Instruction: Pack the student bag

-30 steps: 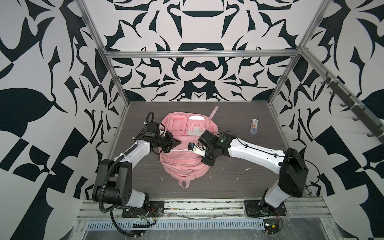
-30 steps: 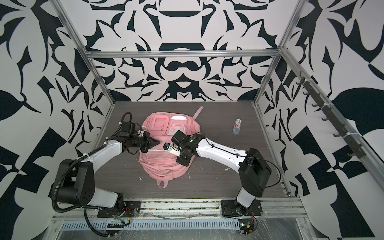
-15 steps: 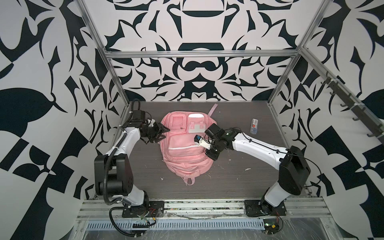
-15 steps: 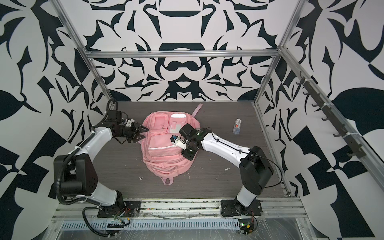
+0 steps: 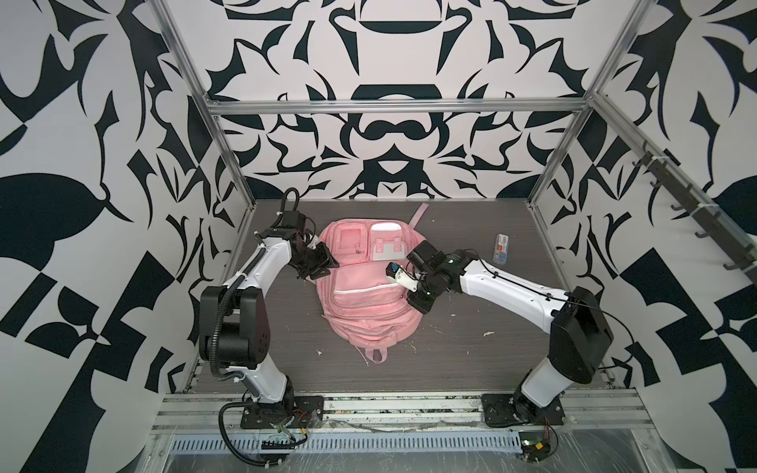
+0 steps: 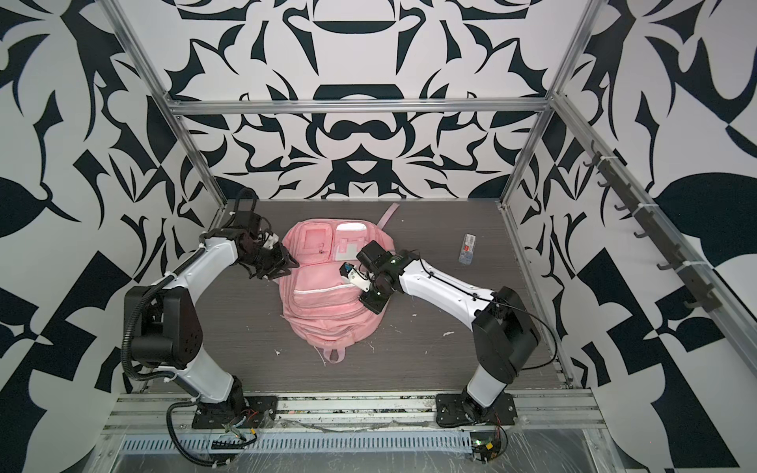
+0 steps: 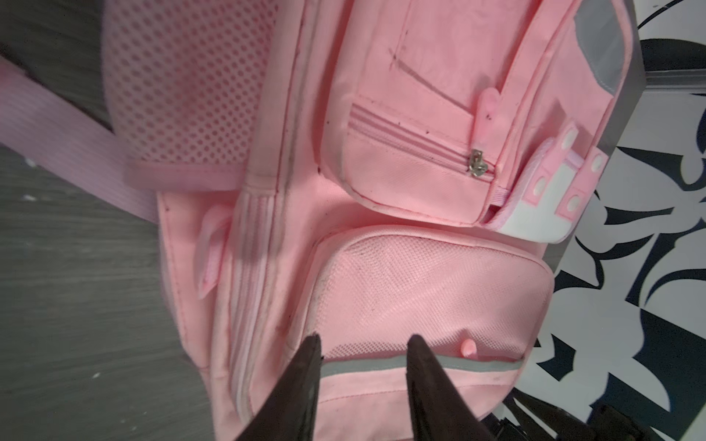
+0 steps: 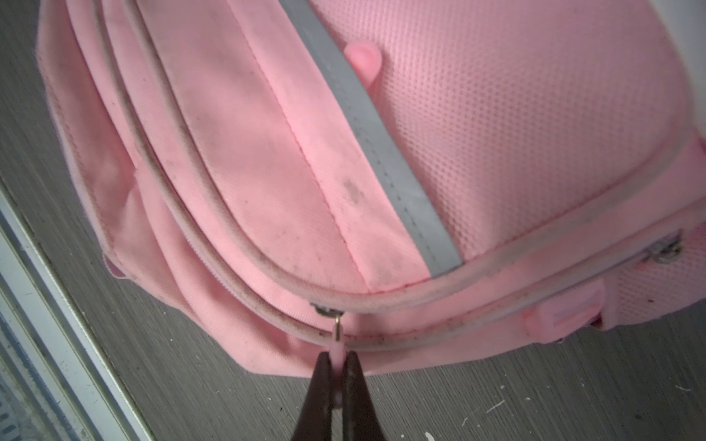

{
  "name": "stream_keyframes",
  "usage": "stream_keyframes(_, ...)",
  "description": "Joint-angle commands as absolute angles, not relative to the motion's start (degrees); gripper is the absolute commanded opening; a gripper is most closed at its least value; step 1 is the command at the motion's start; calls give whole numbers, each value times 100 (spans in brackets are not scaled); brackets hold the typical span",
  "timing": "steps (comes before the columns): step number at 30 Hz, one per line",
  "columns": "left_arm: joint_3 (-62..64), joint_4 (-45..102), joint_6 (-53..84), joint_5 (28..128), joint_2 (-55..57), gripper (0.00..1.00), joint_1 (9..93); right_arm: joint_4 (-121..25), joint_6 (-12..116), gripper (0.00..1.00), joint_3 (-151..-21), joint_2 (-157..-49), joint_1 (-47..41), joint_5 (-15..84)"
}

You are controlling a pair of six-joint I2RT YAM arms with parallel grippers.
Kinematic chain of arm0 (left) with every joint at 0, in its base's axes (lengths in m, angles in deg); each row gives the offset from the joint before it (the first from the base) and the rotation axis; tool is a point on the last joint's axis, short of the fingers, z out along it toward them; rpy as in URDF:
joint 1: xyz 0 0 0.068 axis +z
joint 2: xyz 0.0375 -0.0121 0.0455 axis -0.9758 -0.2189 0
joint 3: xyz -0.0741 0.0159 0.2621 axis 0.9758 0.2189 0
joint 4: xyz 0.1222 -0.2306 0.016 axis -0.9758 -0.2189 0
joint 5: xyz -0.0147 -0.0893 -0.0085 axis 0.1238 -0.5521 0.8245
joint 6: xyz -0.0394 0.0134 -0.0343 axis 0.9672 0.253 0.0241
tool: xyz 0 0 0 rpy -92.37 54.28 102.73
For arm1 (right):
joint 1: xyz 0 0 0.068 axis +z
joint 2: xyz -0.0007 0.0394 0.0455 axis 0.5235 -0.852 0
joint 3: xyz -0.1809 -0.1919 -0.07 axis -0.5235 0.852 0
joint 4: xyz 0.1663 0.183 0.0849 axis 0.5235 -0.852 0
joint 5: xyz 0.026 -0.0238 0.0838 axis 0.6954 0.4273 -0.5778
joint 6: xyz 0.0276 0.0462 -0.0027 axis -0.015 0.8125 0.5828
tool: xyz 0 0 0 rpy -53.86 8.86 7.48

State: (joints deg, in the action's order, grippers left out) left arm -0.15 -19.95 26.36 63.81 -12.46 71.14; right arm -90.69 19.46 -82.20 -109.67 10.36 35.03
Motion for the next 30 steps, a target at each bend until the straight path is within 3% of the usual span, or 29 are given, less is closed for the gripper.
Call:
stream_keyframes(1,40,-2455,2297,6687,-1388,41,7082,-8906,1968,0,-8277,-10889,874,3609)
stream_keyframes(7,72,-2348,2276,6617,-1720,40,6915,-8974,1877,0,-8432,-10958,797,3610)
stream_keyframes(12,111,-2056,2342,6428,-1973,31,6683,-8983,1866,0,-8509,-11027,774,3613)
stream_keyframes(18,418,-1876,2425,6437,-2014,30,6617,-8939,1875,0,-8526,-11073,771,3636)
stream_keyframes(23,503,-1778,2505,6245,-1899,0,6617,-8930,1875,0,-8615,-11164,729,3731)
stream_keyframes(30,550,-1304,3268,5653,-1527,0,6729,-9275,1645,0,-8950,-11321,736,4081)
